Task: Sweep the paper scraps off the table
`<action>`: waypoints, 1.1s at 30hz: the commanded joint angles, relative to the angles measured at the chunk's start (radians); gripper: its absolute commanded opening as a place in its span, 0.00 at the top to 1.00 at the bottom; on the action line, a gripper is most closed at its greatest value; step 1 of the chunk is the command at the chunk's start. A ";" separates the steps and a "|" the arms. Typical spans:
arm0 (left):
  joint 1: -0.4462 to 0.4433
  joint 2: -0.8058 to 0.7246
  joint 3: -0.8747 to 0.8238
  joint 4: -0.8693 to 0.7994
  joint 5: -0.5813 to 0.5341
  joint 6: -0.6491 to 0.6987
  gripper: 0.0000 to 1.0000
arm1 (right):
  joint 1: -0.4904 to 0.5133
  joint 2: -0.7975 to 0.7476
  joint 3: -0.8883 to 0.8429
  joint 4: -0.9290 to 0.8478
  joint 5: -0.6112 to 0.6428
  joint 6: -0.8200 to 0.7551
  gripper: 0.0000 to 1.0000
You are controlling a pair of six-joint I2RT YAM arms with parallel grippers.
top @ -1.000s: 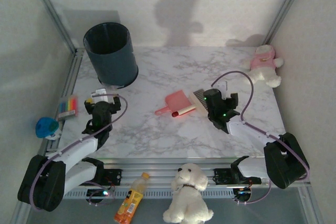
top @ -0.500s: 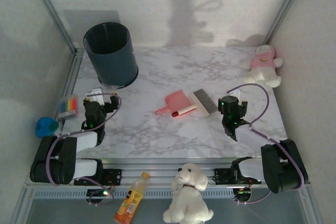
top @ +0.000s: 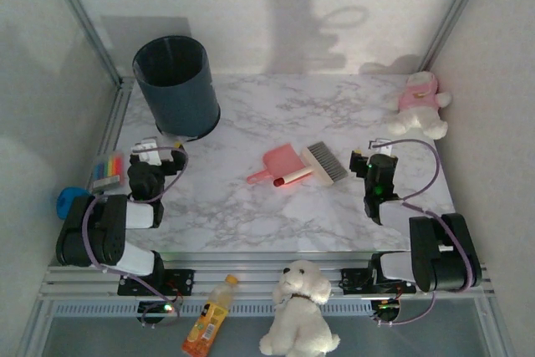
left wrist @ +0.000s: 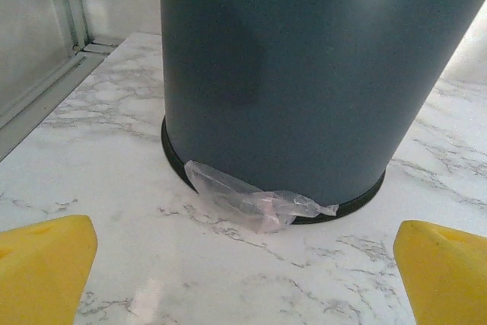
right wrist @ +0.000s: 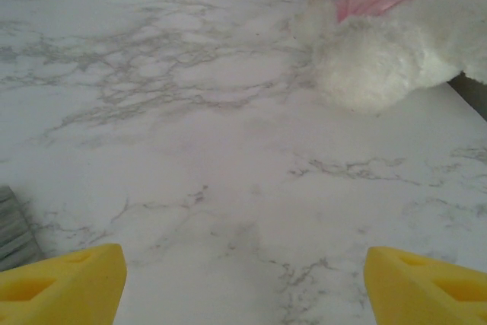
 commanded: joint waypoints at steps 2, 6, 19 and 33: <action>0.010 0.024 -0.010 0.103 0.035 -0.016 0.00 | -0.017 0.068 0.012 0.118 -0.080 -0.018 0.18; 0.011 0.049 -0.029 0.159 0.019 -0.022 0.00 | -0.020 0.157 0.029 0.176 -0.089 -0.019 0.18; -0.021 0.052 -0.010 0.122 -0.128 -0.038 0.01 | -0.035 0.234 0.061 0.179 -0.119 -0.013 0.01; -0.025 0.052 -0.008 0.123 -0.134 -0.036 0.00 | -0.036 0.234 0.060 0.181 -0.123 -0.013 0.01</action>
